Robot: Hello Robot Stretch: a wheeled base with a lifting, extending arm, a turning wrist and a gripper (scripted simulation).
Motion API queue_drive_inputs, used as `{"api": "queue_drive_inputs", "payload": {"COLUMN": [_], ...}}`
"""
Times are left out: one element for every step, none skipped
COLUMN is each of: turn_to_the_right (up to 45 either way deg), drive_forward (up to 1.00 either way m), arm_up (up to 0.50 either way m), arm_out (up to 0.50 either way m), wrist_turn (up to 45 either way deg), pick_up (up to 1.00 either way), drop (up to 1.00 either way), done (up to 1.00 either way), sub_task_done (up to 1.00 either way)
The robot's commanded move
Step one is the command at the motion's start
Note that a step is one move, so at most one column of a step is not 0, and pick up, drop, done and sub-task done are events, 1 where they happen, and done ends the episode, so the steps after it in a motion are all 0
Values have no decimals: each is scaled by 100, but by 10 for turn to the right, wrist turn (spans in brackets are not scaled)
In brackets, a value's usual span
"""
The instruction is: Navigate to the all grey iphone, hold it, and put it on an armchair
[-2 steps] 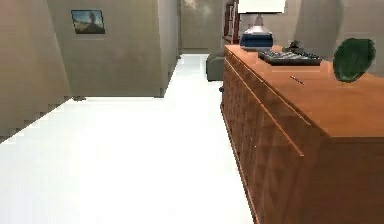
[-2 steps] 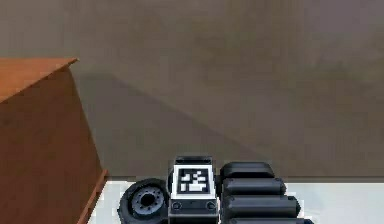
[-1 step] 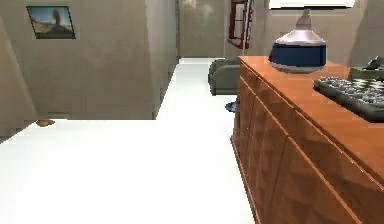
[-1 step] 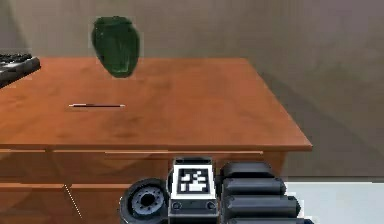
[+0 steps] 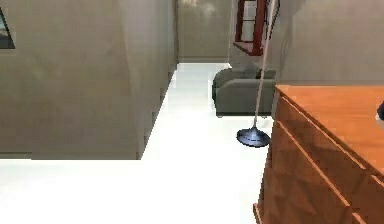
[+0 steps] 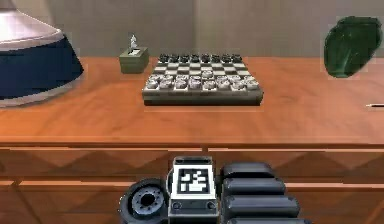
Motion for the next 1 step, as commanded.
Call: {"api": "queue_drive_inputs", "payload": {"turn_to_the_right": [0], "drive_forward": [100], "arm_up": [0], "arm_out": [0], "wrist_turn": [0], "pick_up": [0], "drop": [0], "done": [0], "sub_task_done": [0]}}
